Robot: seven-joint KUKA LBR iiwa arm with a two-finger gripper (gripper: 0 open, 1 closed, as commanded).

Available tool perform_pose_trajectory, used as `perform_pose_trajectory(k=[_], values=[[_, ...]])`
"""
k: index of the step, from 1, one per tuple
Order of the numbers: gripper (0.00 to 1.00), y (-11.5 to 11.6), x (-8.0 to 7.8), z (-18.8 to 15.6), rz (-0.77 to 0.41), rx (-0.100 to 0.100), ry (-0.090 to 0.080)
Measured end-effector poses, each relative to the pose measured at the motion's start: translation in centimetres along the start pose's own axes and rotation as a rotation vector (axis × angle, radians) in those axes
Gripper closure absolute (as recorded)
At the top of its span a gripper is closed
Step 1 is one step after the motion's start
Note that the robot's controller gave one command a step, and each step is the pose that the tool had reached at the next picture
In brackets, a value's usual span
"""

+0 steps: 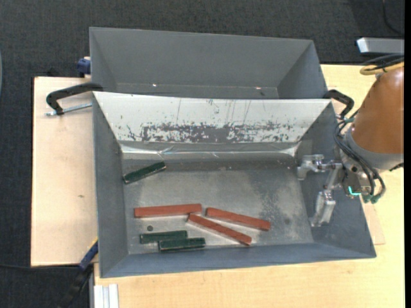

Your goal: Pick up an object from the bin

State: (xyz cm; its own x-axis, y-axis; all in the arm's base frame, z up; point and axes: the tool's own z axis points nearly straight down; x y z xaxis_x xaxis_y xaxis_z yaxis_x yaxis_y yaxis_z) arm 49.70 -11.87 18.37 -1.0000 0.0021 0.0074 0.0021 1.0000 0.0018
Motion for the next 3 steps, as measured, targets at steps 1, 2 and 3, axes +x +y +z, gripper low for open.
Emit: perform_pose_trajectory(k=[1, 2, 3], values=[[0.00, 0.1, -0.1, -0.4, -0.002, 0.001, -0.007], [0.00, 1.1, -0.4, 4.6, 0.056, 0.002, -0.014], [0.00, 4.3, -0.3, 7.7, 0.274, -0.001, -0.003]])
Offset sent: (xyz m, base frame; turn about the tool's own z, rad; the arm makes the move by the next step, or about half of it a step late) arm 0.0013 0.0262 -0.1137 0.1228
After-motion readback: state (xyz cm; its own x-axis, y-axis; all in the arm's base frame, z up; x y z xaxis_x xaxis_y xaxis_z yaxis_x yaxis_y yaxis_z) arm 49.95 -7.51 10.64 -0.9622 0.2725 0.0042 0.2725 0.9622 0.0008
